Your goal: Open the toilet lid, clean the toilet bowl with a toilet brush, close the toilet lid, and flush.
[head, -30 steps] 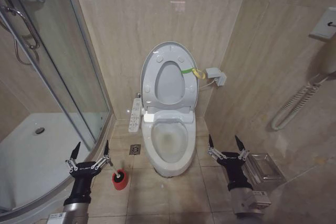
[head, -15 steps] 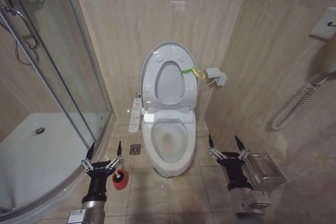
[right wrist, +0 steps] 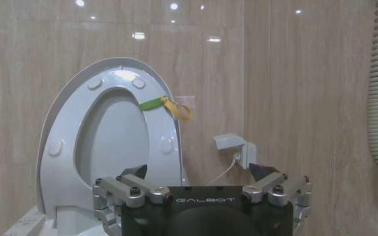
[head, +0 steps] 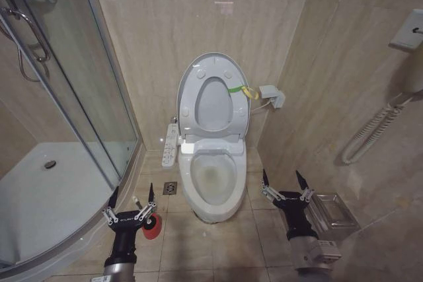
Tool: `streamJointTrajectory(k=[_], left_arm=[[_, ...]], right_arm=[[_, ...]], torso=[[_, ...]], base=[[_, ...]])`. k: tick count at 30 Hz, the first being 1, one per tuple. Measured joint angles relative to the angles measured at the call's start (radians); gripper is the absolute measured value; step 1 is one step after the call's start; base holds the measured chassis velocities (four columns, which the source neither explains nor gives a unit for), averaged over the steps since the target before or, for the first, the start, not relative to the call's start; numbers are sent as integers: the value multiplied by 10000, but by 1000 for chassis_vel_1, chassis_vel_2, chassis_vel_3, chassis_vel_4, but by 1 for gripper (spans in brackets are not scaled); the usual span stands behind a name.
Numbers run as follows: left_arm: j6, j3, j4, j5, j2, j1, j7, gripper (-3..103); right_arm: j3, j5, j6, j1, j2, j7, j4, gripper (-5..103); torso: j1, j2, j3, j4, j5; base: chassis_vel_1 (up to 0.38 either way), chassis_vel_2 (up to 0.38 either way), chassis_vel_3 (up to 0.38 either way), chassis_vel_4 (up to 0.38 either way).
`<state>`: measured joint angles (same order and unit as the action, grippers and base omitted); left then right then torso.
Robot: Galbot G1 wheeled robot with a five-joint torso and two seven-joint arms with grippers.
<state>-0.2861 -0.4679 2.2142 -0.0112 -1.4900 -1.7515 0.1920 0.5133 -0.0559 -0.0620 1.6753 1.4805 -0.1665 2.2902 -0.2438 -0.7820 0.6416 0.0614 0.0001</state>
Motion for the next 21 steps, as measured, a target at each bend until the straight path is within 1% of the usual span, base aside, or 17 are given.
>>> streamJointTrajectory(k=[1, 4, 6, 14, 16, 19, 21], left_arm=[[0, 0, 0, 0, 0, 0, 0, 99], [-52, -62, -14, -65, -8, -91, 320, 99], [-44, -61, 16, -92, -18, -115, 407, 99], [-47, -45, 244, -280, -97, -326, 467, 99], [-52, 167, 353, -415, -196, -458, 525, 99], [-138, 254, 406, -579, -257, -550, 546, 99], [-301, 240, 413, -671, -209, -656, 531, 98]], right_arm=[[0, 0, 0, 0, 0, 0, 0, 100], [0, 0, 0, 0, 0, 0, 0, 100], [0, 0, 0, 0, 0, 0, -1, 100], [0, 0, 0, 0, 0, 0, 0, 100], [0, 0, 0, 0, 0, 0, 0, 100], [0, 0, 0, 0, 0, 0, 0, 100], [0, 0, 0, 0, 0, 0, 0, 100]], torso=[[0, 0, 0, 0, 0], [0, 0, 0, 0, 0], [0, 0, 0, 0, -1], [0, 0, 0, 0, 0], [0, 0, 0, 0, -1], [0, 0, 0, 0, 0], [0, 0, 0, 0, -1]], base=[[0, 0, 0, 0], [0, 0, 0, 0], [0, 0, 0, 0], [0, 0, 0, 0], [0, 0, 0, 0], [0, 0, 0, 0], [0, 0, 0, 0]])
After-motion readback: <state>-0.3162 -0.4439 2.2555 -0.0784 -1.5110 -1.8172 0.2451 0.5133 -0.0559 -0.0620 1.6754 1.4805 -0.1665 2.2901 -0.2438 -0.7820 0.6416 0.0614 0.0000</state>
